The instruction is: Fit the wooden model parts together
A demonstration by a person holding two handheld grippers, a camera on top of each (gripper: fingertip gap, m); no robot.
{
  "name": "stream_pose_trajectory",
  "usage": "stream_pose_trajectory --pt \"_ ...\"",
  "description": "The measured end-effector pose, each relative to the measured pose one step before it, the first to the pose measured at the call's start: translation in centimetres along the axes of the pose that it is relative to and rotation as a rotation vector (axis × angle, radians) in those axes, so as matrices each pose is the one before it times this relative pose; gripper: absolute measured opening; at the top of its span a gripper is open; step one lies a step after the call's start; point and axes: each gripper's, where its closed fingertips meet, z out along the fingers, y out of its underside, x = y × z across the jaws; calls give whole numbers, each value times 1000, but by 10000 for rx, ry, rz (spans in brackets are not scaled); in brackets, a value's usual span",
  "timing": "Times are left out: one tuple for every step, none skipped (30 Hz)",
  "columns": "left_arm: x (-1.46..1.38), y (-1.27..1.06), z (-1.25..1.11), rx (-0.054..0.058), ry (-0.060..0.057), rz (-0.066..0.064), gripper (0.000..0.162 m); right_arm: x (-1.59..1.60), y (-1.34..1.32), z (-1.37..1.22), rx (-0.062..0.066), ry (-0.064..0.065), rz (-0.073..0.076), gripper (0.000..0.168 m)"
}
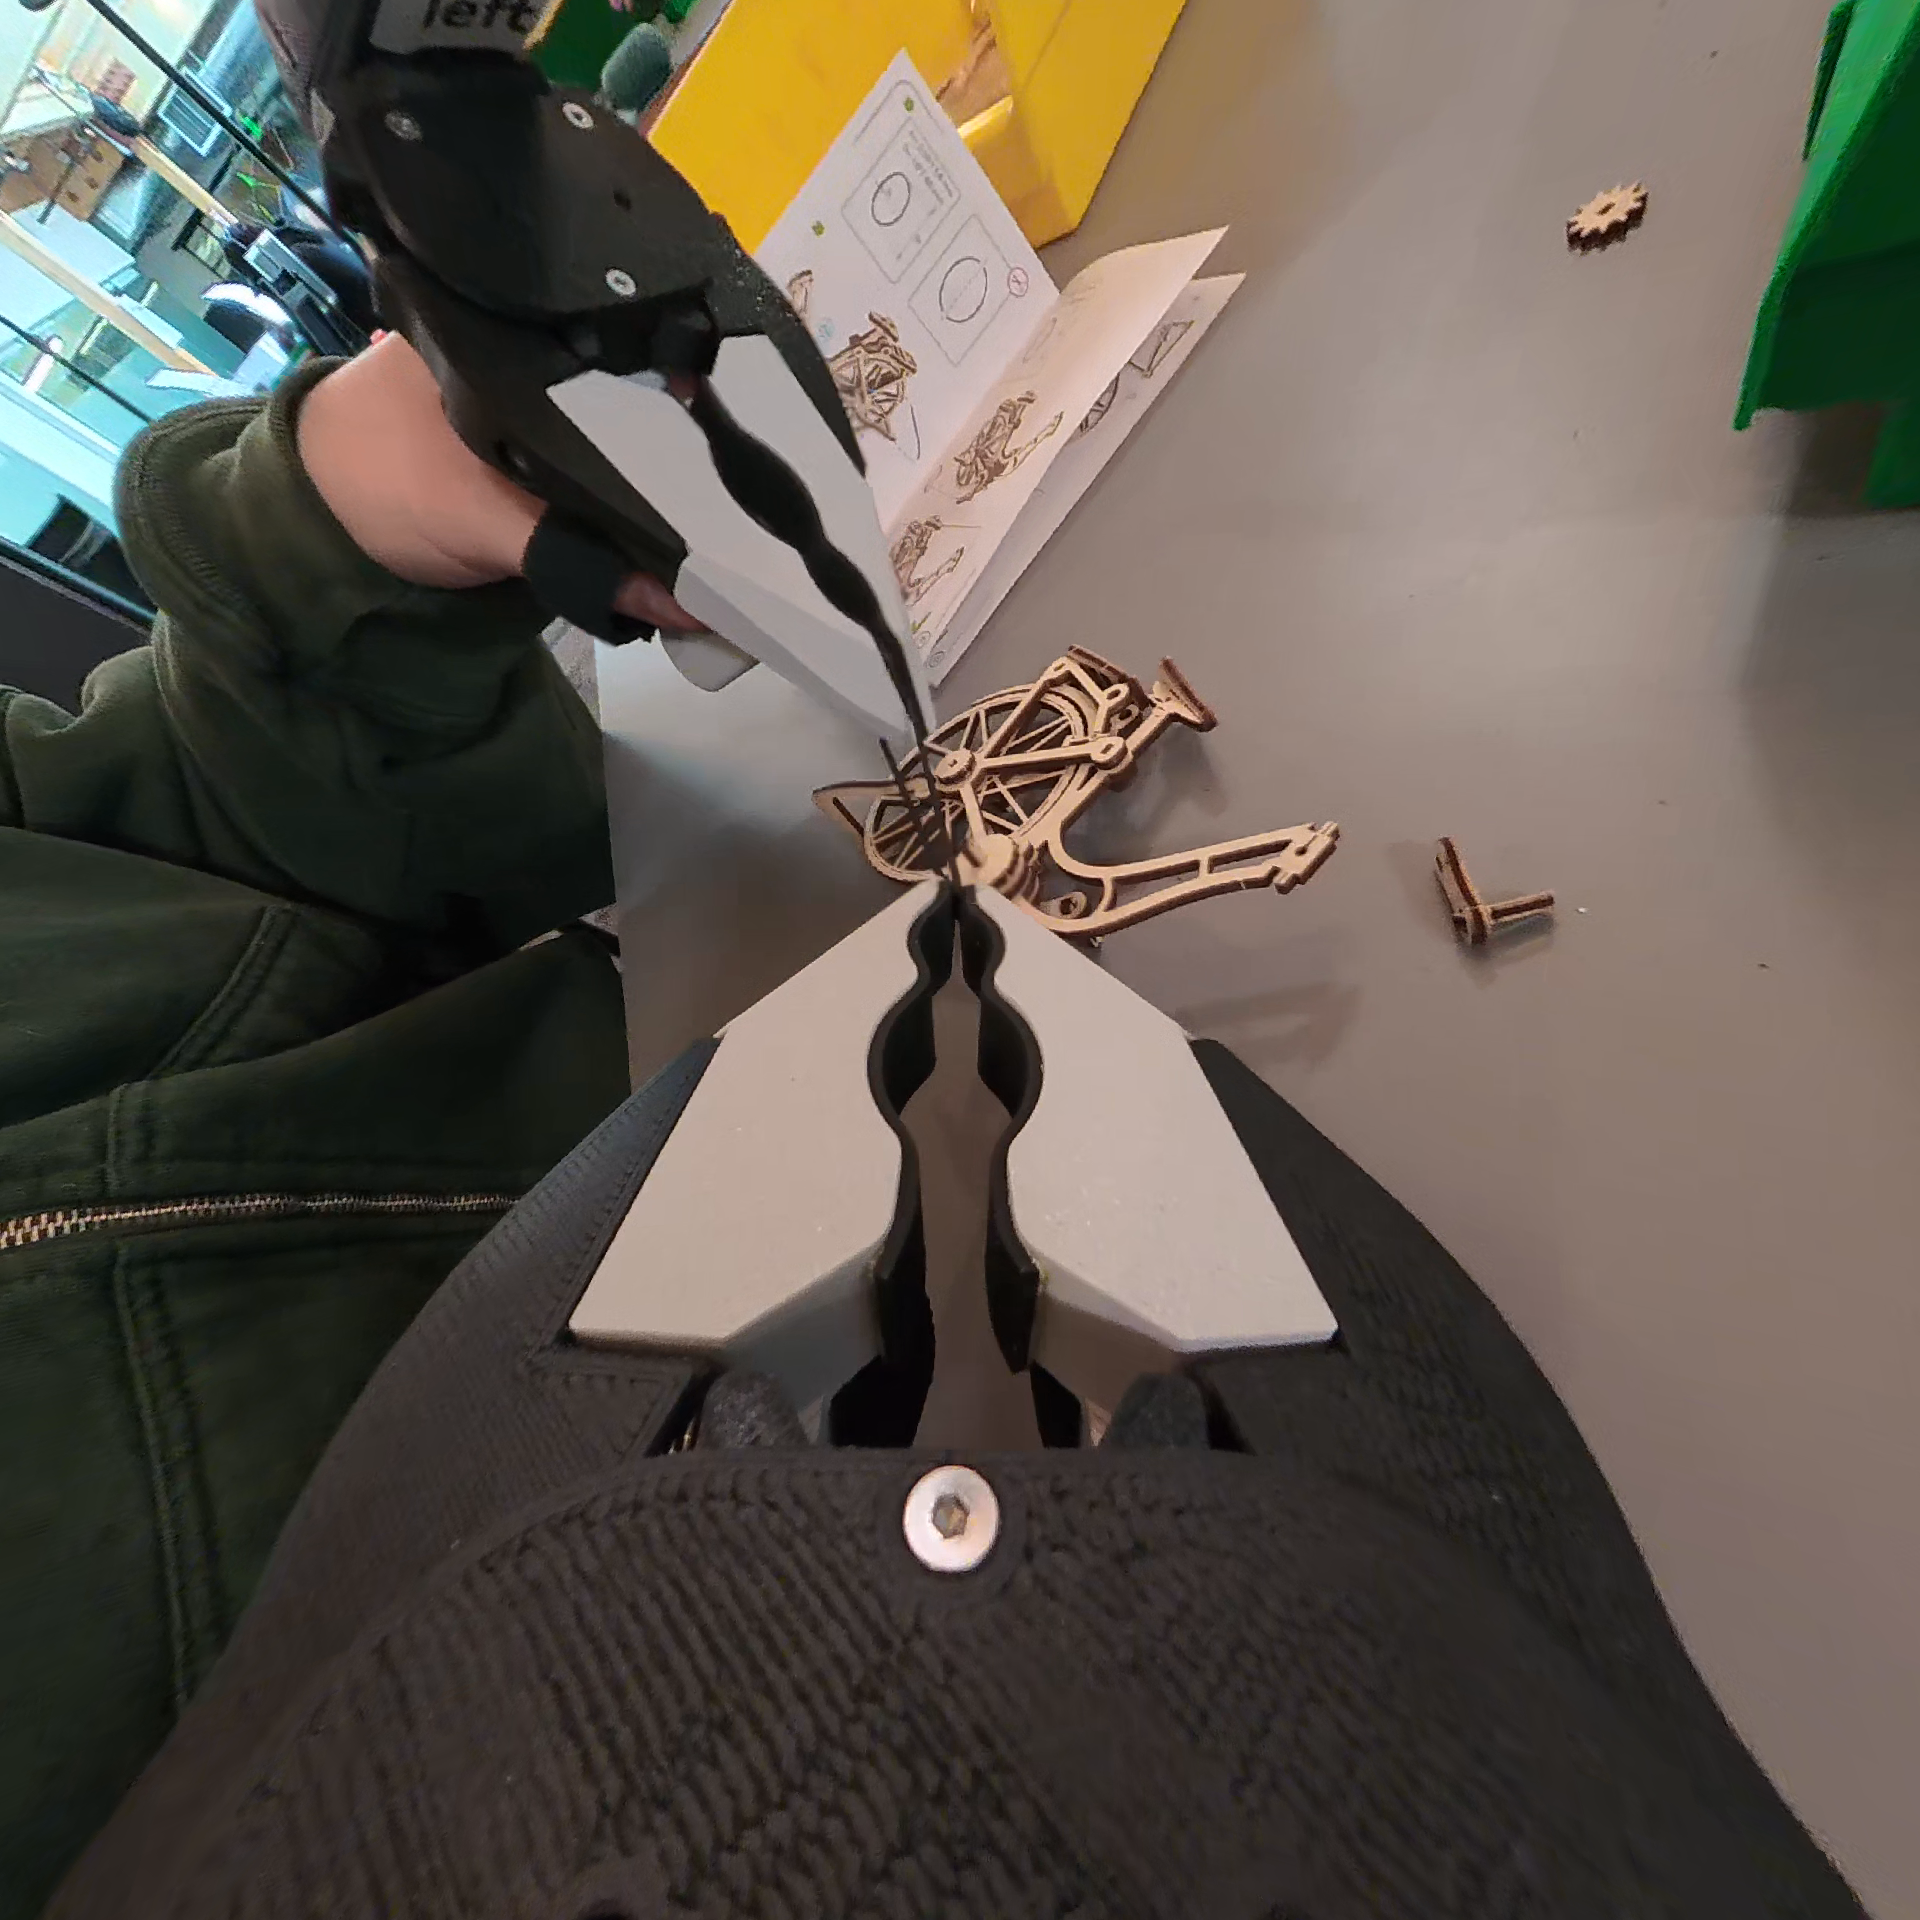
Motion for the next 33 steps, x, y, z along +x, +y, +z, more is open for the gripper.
stream_pose_trajectory --pt "159 54 91 -29 58 -22 0 163 102 68 -46 -5 72 0" --pt "22 45 63 -29 -8 -33 0 145 127 101 -68 -18 79 0" --pt "-20 37 58 -22 -5 -44 0 134 130 111 -71 -12 67 0" --pt "-41 18 58 -20 7 -67 0 145 142 141 -93 4 64 0" --pt "-56 48 76 -45 6 -60 0 131 109 143 -75 2 49 0" --pt "-72 63 83 -59 -5 -57 0 104 54 124 -50 -2 53 0" --pt "-16 46 83 -52 17 -53 0 69 28 115 -43 -4 40 0" --pt "4 24 66 -32 21 -48 0 62 0 69 -28 21 22 0" --pt "-21 -9 32 -16 6 -37 0 61 -18 38 -28 39 -1 0" --pt "4 -81 1 17 3 -28 0 55 -31 10 -19 48 -10 0" --pt "16 -85 -22 24 -6 -6 0 81 -37 -3 -22 65 -11 0" --pt "13 -109 -34 21 -17 8 0 93 -23 -3 -30 78 -12 0" --pt "29 -83 -20 1 -21 5 0 52 -21 13 -32 61 -8 0" --pt "40 -77 -8 -19 -29 7 0 53 4 31 -58 71 -14 0" --pt "71 -68 9 -34 -24 21 0 14 19 52 -80 61 -23 0" --pt "148 -87 -3 -43 -4 43 0 -35 -12 37 -67 56 -44 0" --pt "161 -122 -23 -30 -17 61 0 -8 -16 5 -70 85 -54 0" --pt "179 -114 -52 -58 -29 72 0 -17 -41 -31 -61 83 -51 0" --pt "150 -138 -60 -65 -47 65 0 -27 -46 -47 -58 73 -37 0" --pt "143 -167 -71 -71 -51 77 0 -36 -36 -67 -72 48 -14 0" --pt "150 -172 -54 -69 -40 71 0 -81 -26 -53 -75 17 6 0" --pt "185 -144 -20 -96 -1 68 0 -89 -14 -67 -77 3 17 0" --pt "259 -96 19 -120 78 67 0 -73 24 -40 -94 6 26 0" --pt "314 -19 69 -161 165 24 0 -38 47 -36 -104 13 37 0" --pt "273 16 104 -208 190 2 0 -24 85 -16 -116 7 55 0" --pt "47 90 105 -263 73 -7 0 -21 28 -14 -82 -9 68 0" --pt "-67 111 98 -285 14 -10 0 -15 -8 -3 -50 -17 69 0" --pt "27 23 86 -243 74 -10 0 -18 7 8 -57 -11 52 0" --pt "-40 -35 72 -206 45 -46 0 31 -32 32 -37 39 32 0" --pt "-119 -66 60 -177 -13 -41 0 18 -20 39 -60 33 34 0" --pt "-73 -148 63 -108 -3 -30 0 -35 14 63 -101 1 49 0" --pt "-5 -92 97 -121 46 -36 0 -45 26 90 -107 15 34 0" --pt "33 -73 123 -119 56 -46 0 -42 23 95 -102 34 1 0"
